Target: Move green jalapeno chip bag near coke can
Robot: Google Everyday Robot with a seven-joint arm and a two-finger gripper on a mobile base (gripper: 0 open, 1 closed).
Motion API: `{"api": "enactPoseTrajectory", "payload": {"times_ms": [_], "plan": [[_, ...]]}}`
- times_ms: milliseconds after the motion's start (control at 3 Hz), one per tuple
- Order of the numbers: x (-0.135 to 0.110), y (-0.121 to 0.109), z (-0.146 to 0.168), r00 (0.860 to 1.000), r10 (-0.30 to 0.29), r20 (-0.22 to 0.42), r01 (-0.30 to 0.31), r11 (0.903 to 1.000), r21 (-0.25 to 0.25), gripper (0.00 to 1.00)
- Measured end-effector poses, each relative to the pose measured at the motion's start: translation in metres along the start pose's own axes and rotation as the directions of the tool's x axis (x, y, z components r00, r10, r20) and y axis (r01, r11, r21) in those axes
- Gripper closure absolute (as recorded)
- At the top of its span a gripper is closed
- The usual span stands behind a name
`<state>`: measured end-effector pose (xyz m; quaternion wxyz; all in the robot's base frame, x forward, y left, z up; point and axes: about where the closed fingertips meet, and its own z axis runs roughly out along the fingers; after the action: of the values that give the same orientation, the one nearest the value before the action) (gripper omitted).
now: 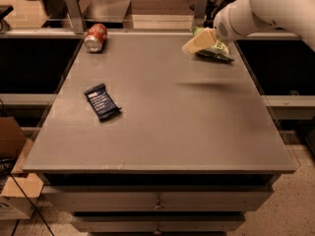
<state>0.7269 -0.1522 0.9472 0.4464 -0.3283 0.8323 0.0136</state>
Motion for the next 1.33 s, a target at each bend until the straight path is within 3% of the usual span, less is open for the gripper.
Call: {"api": "enactPoseTrajectory", "payload": {"times_ms": [333,667,1333], "plan": [[0.005,-0.024,0.025,0.997,0.062,0.042,-0.065,0.9960,0.062,0.00],[0.011,-0.042,0.049,0.994,0.098,0.057,-0.102,0.9921,0.073,0.00],[0.039,-0.057,0.100,0.989,0.145,-0.017,-0.144,0.9886,0.044,0.00]]}}
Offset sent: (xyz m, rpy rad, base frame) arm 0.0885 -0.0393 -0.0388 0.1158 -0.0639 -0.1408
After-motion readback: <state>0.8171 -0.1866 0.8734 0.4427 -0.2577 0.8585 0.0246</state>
